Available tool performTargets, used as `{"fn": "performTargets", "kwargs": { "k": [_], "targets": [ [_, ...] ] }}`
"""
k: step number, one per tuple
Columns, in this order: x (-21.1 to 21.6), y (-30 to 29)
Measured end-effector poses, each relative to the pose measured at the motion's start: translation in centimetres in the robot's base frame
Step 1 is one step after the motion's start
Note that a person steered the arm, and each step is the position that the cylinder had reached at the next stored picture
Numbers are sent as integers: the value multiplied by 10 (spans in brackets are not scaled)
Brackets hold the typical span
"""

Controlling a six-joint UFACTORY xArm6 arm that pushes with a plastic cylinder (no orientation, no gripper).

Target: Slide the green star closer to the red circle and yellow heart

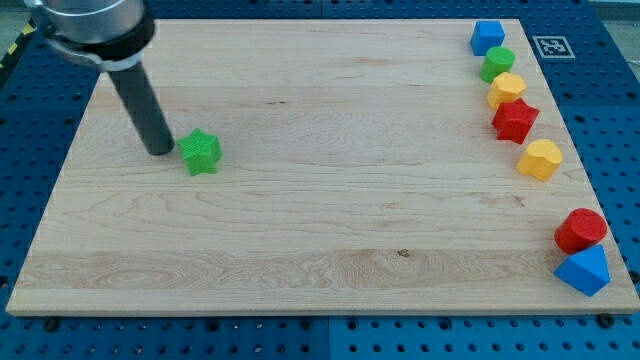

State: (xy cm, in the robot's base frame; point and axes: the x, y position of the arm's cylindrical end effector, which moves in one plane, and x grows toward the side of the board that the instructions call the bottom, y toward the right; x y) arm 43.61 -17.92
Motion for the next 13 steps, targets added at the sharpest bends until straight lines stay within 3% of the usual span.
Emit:
{"fn": "performTargets", "kwargs": {
  "k": [2, 5, 10, 12, 13],
  "targets": [
    [40, 79],
    [126, 137],
    [68, 203],
    [26, 216],
    [36, 233]
  ]
}}
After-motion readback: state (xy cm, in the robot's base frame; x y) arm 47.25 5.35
